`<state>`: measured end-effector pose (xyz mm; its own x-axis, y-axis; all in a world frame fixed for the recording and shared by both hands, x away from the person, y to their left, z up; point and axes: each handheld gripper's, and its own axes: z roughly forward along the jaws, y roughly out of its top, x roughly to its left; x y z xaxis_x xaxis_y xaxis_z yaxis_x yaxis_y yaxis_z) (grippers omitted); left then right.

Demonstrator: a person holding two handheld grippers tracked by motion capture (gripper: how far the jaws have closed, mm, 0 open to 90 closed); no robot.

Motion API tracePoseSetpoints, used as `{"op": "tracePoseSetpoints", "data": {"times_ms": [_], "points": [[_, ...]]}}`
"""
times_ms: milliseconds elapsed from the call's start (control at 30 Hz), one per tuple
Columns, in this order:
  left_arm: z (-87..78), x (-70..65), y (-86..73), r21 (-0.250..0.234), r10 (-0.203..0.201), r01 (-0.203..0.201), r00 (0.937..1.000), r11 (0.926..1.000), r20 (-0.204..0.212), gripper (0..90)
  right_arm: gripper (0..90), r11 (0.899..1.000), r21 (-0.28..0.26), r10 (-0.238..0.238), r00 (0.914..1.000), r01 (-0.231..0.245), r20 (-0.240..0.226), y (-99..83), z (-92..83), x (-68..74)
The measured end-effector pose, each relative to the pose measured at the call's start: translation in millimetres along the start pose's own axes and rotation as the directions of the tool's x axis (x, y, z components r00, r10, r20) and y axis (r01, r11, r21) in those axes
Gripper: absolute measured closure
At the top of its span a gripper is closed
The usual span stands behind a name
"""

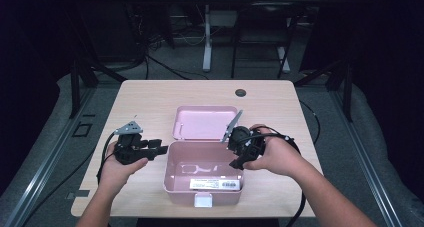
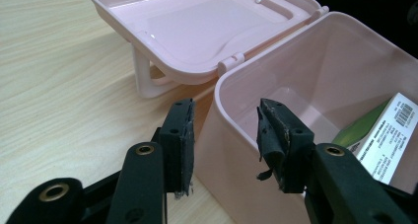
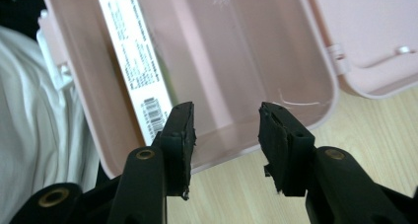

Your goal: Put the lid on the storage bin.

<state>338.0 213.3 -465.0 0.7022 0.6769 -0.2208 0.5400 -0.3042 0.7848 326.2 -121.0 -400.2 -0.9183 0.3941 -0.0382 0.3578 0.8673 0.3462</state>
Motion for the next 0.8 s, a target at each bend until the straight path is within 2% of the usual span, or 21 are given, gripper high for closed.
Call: {"op": "tracePoseSetpoints", "data": {"times_ms": [33, 167, 367, 500, 667, 800], "points": [[0.2, -0.5, 0.0, 0.0, -0.001, 0.001, 1.0, 1.0, 0.0, 58.4, 56.9, 1.0, -0.023, 0.018, 0.9998, -0.018, 0.002, -1.9, -0.8, -1.5], [0.3, -2.1, 0.5, 0.005, 0.014, -0.014, 0.9999, 0.9999, 0.001, 59.0, 56.8, 0.997, -0.055, 0.061, 0.9973, -0.059, 0.04, -8.4, -3.1, -7.8], [1.2, -4.7, 1.0, 0.004, 0.029, -0.029, 0.9996, 0.9996, 0.002, 62.4, 57.3, 0.986, -0.114, 0.129, 0.9896, -0.121, 0.063, -16.6, -5.6, -16.6], [2.2, -5.9, 0.9, 0.008, 0.021, -0.021, 0.9998, 0.9997, 0.0, 64.8, 57.3, 0.979, -0.123, 0.173, 0.9827, -0.164, 0.066, -22.3, -2.6, -20.6], [5.4, -7.9, 0.1, 0.012, 0.028, -0.028, 0.9996, 0.9995, -0.005, 66.1, 56.6, 0.977, -0.124, 0.187, 0.9792, -0.176, 0.08, -28.9, 2.5, -24.9], [7.9, -10.3, -0.2, 0.021, 0.032, -0.032, 0.9995, 0.9993, -0.005, 66.7, 55.2, 0.97, -0.133, 0.213, 0.9736, -0.201, 0.081, -33.6, 6.8, -28.9]]}}
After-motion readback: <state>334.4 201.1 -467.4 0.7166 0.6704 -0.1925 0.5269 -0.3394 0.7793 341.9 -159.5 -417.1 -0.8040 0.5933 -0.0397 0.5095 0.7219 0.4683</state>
